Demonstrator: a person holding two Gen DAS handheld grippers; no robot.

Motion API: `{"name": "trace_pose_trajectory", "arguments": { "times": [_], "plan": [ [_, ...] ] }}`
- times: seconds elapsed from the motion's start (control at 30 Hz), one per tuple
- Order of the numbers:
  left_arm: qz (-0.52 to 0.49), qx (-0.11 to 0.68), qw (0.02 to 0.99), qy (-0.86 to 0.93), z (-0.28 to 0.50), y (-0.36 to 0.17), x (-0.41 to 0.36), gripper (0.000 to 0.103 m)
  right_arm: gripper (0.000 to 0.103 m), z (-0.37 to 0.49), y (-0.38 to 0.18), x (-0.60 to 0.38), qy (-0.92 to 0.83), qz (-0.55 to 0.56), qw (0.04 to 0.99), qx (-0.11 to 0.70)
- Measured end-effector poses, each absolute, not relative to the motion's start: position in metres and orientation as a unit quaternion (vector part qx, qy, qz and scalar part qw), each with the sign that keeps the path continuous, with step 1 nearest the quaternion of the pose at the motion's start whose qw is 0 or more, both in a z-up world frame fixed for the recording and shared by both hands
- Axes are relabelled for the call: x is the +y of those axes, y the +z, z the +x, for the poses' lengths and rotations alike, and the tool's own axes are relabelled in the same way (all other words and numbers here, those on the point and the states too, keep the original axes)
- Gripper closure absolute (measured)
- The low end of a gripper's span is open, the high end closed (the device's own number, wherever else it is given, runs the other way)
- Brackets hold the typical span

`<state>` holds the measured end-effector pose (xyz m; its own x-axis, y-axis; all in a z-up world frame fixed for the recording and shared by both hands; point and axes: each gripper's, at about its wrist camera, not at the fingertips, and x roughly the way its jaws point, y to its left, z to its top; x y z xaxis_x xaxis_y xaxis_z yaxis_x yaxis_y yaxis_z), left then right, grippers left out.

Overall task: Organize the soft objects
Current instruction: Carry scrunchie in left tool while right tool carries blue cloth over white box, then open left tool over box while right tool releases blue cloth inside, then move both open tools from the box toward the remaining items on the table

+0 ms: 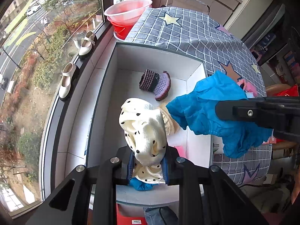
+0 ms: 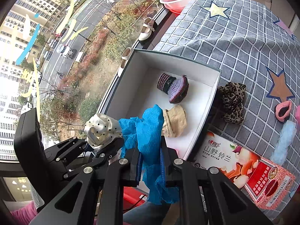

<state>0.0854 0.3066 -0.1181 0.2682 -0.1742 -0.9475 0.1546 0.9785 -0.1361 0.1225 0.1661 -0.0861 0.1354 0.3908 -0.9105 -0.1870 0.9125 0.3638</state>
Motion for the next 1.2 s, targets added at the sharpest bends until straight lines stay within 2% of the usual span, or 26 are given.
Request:
{"name": "trace_pose_trajectory", "arguments": {
  "times": [0.47,0.53,0.6,0.67,0.7,0.73,0.77,0.83,0.93,1.0,1.03,1.07,1.2],
  "plan": [
    [0.006,0.599,0.794,-0.106,0.099,-0.123,0.304,0.075,0.086,0.142,-0.098,0.174,0.194,0.089,0.742,0.635],
    [0.006,0.6,0.793,-0.11,0.099,-0.124,0.303,0.07,0.086,0.144,-0.1,0.174,0.193,0.091,0.743,0.635],
    [0.011,0.6,0.792,-0.11,0.1,-0.124,0.301,0.051,0.086,0.145,-0.101,0.173,0.193,0.096,0.742,0.635],
    [0.017,0.598,0.794,-0.108,0.099,-0.123,0.3,0.036,0.085,0.146,-0.102,0.172,0.192,0.101,0.741,0.636],
    [0.02,0.597,0.794,-0.109,0.099,-0.123,0.299,0.028,0.083,0.146,-0.102,0.171,0.192,0.103,0.74,0.636],
    [0.022,0.597,0.794,-0.109,0.099,-0.123,0.298,0.024,0.066,0.146,-0.102,0.17,0.191,0.105,0.74,0.636],
    [0.024,0.597,0.795,-0.108,0.099,-0.123,0.297,0.022,0.036,0.147,-0.102,0.169,0.188,0.105,0.741,0.636],
    [0.025,0.592,0.799,-0.107,0.098,-0.121,0.297,0.021,0.014,0.147,-0.099,0.166,0.182,0.107,0.747,0.631],
    [0.028,0.59,0.801,-0.095,0.099,-0.121,0.296,0.015,0.014,0.147,-0.097,0.163,0.175,0.108,0.749,0.629],
    [0.028,0.593,0.8,-0.085,0.101,-0.122,0.297,0.006,0.014,0.146,-0.098,0.16,0.17,0.106,0.749,0.632],
    [0.024,0.597,0.798,-0.081,0.103,-0.122,0.298,0.003,0.002,0.146,-0.099,0.158,0.167,0.105,0.747,0.635],
    [0.021,0.602,0.794,-0.078,0.104,-0.123,0.299,0.001,0.0,0.146,-0.1,0.157,0.161,0.102,0.746,0.639],
    [0.0,0.614,0.784,-0.091,0.106,-0.122,0.299,0.001,0.0,0.142,-0.099,0.147,0.162,0.113,0.74,0.643]
  ]
}}
